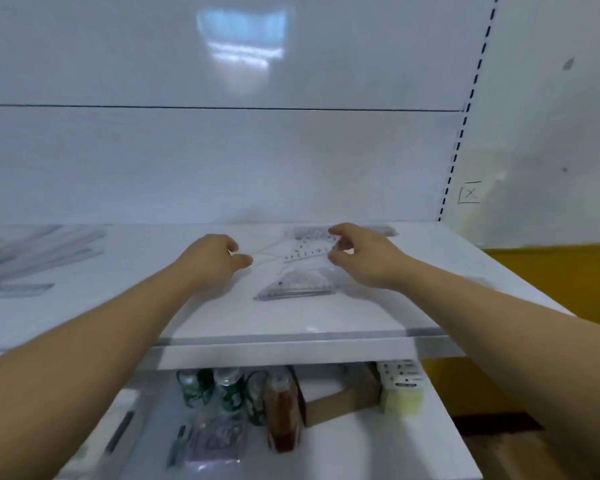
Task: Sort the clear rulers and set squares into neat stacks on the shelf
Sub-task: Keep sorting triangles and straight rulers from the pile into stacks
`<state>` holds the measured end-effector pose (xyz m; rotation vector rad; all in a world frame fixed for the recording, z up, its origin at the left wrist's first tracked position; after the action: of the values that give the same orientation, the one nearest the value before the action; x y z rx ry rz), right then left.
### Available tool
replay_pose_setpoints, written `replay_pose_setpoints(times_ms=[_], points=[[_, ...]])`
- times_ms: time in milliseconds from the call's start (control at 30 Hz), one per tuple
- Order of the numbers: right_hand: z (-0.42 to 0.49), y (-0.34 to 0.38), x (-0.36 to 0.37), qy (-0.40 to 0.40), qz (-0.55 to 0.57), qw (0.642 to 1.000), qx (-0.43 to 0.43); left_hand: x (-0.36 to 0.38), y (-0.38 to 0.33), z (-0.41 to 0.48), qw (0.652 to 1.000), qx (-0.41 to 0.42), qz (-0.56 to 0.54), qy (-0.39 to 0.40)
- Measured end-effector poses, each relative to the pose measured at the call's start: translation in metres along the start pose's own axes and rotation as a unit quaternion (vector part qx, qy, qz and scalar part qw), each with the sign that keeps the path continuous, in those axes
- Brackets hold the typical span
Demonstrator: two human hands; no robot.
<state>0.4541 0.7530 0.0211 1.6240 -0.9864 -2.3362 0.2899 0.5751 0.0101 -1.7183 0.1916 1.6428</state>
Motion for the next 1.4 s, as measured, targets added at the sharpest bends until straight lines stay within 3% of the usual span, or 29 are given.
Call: replay_pose_setpoints(times_ms=[133,333,433,733,1333,1400], points=[[-0.006,0.019,0.039,0.06,-0.008,0.998,-0.005,-0.006,0.038,-0.029,0.999,-0.043,0.018,-0.005],[-0.015,0.021,0.05,0.065,-0.027,0.998,0.007,-0.015,0.046,-0.053,0.999,-0.049,0.003,-0.017],[-0.021,0.018,0.044,0.076,-0.015,0.997,0.013,-0.012,0.029,-0.056,1.0,-0.025,-0.002,-0.008],[-0.05,-0.007,0.03,0.141,-0.18,0.973,0.002,0.016,-0.039,-0.055,0.996,0.075,0.029,0.042],[-0.037,-0.003,0.029,0.129,-0.23,0.965,0.008,0.033,-0.044,-0.04,0.994,0.091,0.016,0.053],[-0.027,0.0,0.029,0.136,-0.195,0.971,-0.005,0.033,-0.043,-0.038,0.995,0.086,0.004,0.053]])
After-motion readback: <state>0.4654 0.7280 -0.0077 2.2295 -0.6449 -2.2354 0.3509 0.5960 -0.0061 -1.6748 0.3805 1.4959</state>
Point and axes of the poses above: each hand's wrist, its own z-axis towards the middle knuckle, its own x-axis out of the palm, y = z × x, the point moved 7 cm from there along z, towards the middle knuckle, and after that the axes turned 4 degrees about z, right-handed, at the moved point
